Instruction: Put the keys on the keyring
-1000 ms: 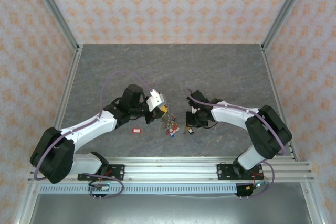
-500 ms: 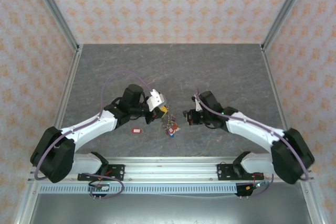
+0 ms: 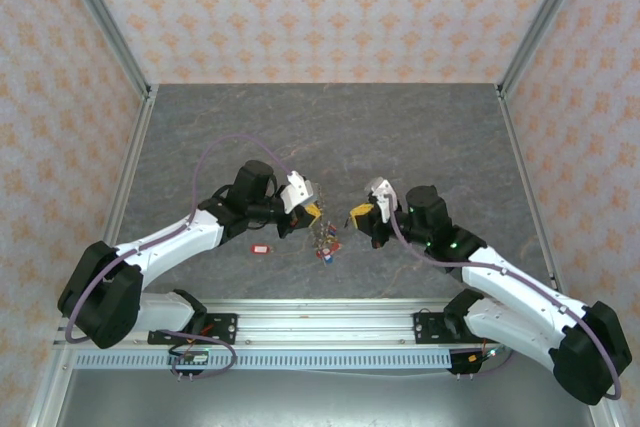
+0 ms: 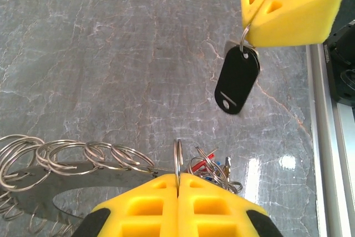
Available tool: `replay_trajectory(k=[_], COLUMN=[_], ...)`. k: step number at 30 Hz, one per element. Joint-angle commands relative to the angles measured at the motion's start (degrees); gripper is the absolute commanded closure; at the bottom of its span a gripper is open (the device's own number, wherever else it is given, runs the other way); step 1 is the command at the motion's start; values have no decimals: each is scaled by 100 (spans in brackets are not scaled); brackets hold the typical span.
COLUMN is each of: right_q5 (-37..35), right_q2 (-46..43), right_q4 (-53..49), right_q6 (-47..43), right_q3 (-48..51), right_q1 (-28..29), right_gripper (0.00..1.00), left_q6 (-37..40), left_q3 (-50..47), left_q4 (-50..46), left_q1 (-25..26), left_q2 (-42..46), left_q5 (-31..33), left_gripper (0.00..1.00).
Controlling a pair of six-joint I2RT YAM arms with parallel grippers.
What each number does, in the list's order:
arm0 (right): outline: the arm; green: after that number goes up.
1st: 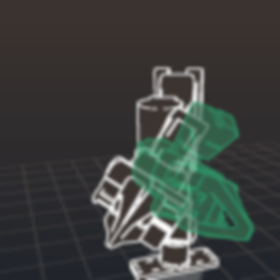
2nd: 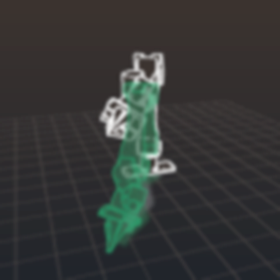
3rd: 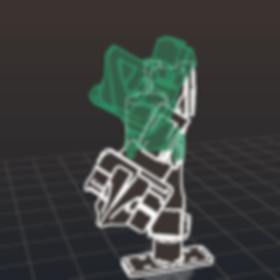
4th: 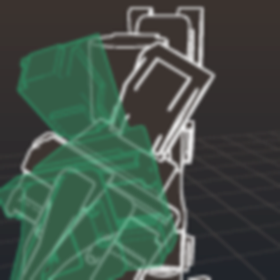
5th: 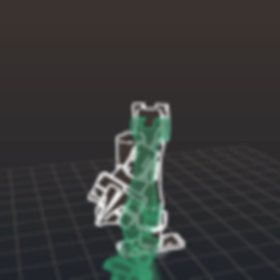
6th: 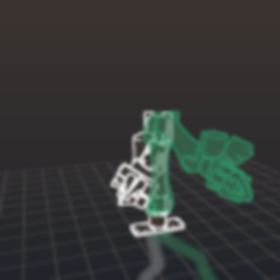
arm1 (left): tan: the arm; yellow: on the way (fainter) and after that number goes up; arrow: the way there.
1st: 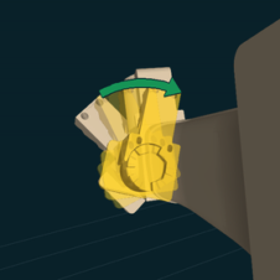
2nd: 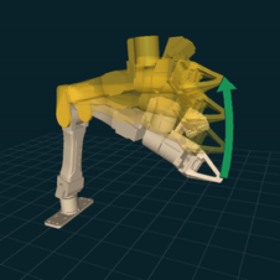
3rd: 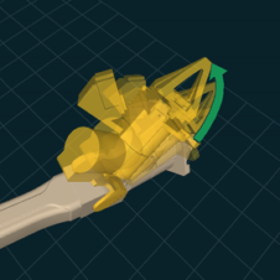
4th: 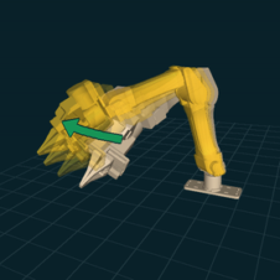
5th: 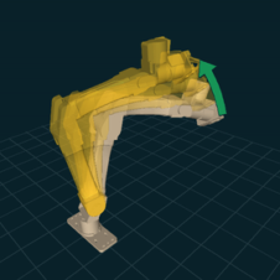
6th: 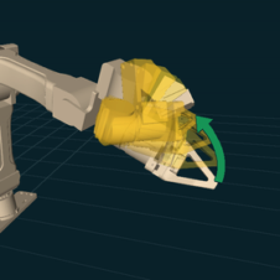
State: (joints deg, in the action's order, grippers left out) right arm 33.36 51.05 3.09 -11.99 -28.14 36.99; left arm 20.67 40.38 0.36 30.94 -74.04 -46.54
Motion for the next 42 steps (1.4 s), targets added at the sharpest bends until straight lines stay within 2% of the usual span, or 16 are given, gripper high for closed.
replay_trajectory(k=[1, 6, 11, 19, 29, 42], right_q5=[317, 379, 580, 1020, 1257, 987], right_q2=[-27, 120, 418, 1014, 1308, 1612], right_q4=[358, 302, 252, 571, 666, 1067], right_q6=[-906, -1548, -1763, -1724, -1660, -1535], right_q3=[0, -144, -371, -680, -820, -836], right_q1=[43, 54, 79, 144, 157, 192], right_gripper=[100, 100, 100, 100, 100, 100], left_q6=[48, 47, 52, 59, 34, 43], left_q3=[254, 289, 321, 348, 351, 356], left_q4=[85, 96, 85, 110, 156, 131], left_q1=[78, 116, 128, 123, 123, 130], left_q2=[17, -42, -84, -158, -180, -157], left_q5=[-314, -387, -421, -470, -492, -496], left_gripper=[100, 100, 100, 100, 100, 100])
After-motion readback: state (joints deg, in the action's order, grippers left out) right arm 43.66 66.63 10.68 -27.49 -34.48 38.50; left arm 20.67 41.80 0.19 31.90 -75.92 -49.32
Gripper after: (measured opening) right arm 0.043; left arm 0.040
